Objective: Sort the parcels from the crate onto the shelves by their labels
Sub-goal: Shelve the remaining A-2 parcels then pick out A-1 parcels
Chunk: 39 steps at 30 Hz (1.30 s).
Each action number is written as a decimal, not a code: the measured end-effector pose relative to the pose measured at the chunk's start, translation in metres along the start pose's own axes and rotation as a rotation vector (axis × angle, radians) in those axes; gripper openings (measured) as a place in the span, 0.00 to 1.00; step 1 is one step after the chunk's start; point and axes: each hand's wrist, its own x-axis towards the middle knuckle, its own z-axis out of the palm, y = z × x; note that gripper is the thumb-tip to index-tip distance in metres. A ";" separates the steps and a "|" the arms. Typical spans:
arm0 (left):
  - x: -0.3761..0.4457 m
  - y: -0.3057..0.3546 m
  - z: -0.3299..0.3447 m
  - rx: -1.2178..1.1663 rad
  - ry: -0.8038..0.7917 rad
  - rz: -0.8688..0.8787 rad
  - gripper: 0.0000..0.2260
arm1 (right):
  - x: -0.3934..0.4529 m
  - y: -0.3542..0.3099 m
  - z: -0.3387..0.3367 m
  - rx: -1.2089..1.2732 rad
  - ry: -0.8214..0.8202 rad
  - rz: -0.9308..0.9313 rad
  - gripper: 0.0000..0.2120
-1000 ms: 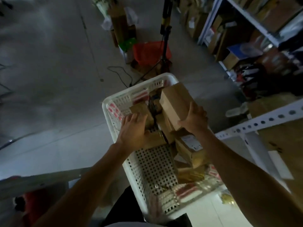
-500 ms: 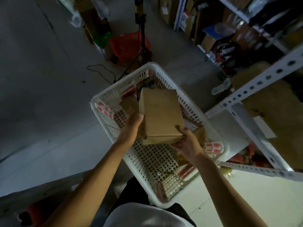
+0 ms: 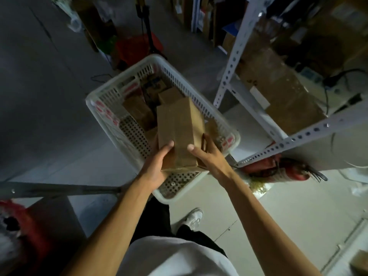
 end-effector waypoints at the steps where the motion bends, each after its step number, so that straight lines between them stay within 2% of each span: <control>1: -0.007 -0.005 0.003 0.020 -0.025 0.019 0.27 | -0.009 0.003 -0.005 0.061 -0.010 0.010 0.53; 4: -0.021 -0.012 0.010 0.104 -0.132 0.074 0.26 | -0.034 0.014 -0.023 0.290 -0.068 0.005 0.41; 7: -0.019 -0.014 0.015 0.348 -0.147 0.164 0.26 | -0.053 0.027 -0.025 0.553 -0.119 0.005 0.31; 9: -0.018 -0.018 0.013 0.452 -0.108 0.206 0.26 | -0.061 0.033 -0.024 0.723 -0.063 0.016 0.25; 11: -0.024 -0.015 0.013 0.429 -0.027 0.183 0.30 | -0.069 0.036 -0.028 0.744 0.041 -0.007 0.20; 13: -0.026 -0.014 0.006 0.371 -0.001 0.137 0.29 | -0.077 0.039 -0.031 0.664 0.123 -0.030 0.21; 16: -0.029 -0.012 0.008 0.362 -0.120 0.077 0.17 | -0.088 0.043 -0.029 0.514 0.137 -0.088 0.24; 18: -0.032 -0.014 0.014 0.375 -0.207 -0.018 0.19 | -0.097 0.041 -0.023 0.427 0.110 -0.119 0.28; 21: -0.030 -0.025 0.014 0.463 -0.321 -0.052 0.26 | -0.109 0.040 -0.023 0.422 0.155 -0.087 0.28; 23: -0.028 -0.026 0.018 0.495 -0.364 -0.034 0.26 | -0.119 0.048 -0.027 0.394 0.191 -0.041 0.30; 26: -0.030 -0.032 0.032 0.518 -0.437 0.020 0.21 | -0.142 0.063 -0.034 0.450 0.207 0.045 0.39; 28: -0.035 -0.035 0.047 0.530 -0.504 0.061 0.19 | -0.163 0.075 -0.043 0.485 0.222 0.030 0.40; 30: -0.034 -0.034 0.066 0.543 -0.531 0.070 0.21 | -0.187 0.084 -0.057 0.512 0.229 -0.004 0.40; 32: -0.026 -0.031 0.085 0.607 -0.590 0.062 0.28 | -0.212 0.092 -0.074 0.515 0.243 -0.022 0.40; 34: -0.023 -0.030 0.111 0.740 -0.758 -0.017 0.30 | -0.237 0.100 -0.094 0.507 0.288 -0.043 0.38; 37: -0.031 -0.040 0.155 1.038 -1.101 -0.162 0.28 | -0.280 0.114 -0.125 0.484 0.353 -0.083 0.34; 39: -0.046 -0.054 0.192 1.161 -1.221 -0.222 0.32 | -0.309 0.125 -0.143 0.466 0.389 -0.077 0.33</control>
